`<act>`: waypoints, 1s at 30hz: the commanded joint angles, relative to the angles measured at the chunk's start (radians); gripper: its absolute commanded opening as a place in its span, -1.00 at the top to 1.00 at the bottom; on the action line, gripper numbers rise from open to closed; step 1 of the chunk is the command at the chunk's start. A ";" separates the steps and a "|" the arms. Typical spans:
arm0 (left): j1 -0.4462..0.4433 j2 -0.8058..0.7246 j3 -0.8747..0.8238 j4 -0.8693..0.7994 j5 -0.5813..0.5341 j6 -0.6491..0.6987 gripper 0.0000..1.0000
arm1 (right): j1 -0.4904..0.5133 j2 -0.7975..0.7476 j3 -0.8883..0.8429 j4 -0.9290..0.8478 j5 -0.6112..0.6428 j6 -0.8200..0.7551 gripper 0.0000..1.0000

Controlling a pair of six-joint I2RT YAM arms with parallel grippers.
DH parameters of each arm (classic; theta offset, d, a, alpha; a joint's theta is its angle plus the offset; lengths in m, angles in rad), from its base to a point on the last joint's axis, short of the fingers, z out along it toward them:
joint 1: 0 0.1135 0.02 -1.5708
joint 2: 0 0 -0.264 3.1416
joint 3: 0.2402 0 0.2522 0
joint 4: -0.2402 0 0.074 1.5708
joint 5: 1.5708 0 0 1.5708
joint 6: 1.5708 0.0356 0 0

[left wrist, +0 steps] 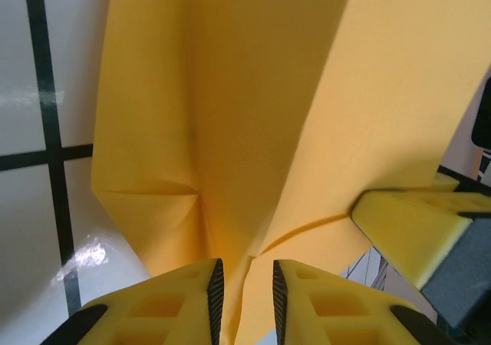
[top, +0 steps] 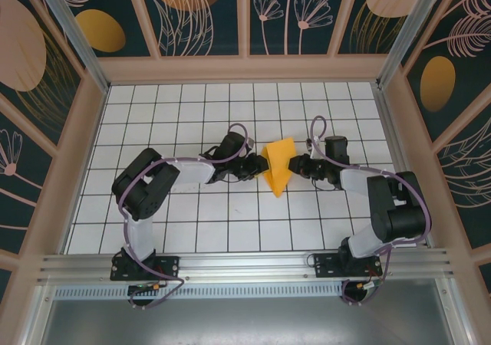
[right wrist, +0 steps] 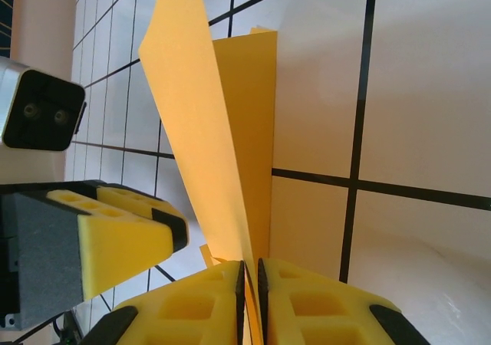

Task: Fold a paper plane with a square sheet of paper (fold left side to right side)
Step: Fold the wing for the fifth time at the center of the table.

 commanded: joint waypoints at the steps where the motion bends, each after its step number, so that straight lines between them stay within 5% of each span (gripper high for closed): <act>1: 0.010 0.036 0.038 -0.006 -0.015 -0.013 0.49 | 0.010 -0.022 0.016 -0.015 -0.010 0.001 0.61; 14: 0.025 0.076 0.017 0.034 -0.026 -0.040 0.65 | 0.036 -0.040 -0.021 0.008 -0.070 0.078 0.00; 30: 0.023 0.109 -0.008 0.042 -0.048 -0.070 0.68 | 0.148 0.006 -0.001 -0.050 -0.037 0.116 0.03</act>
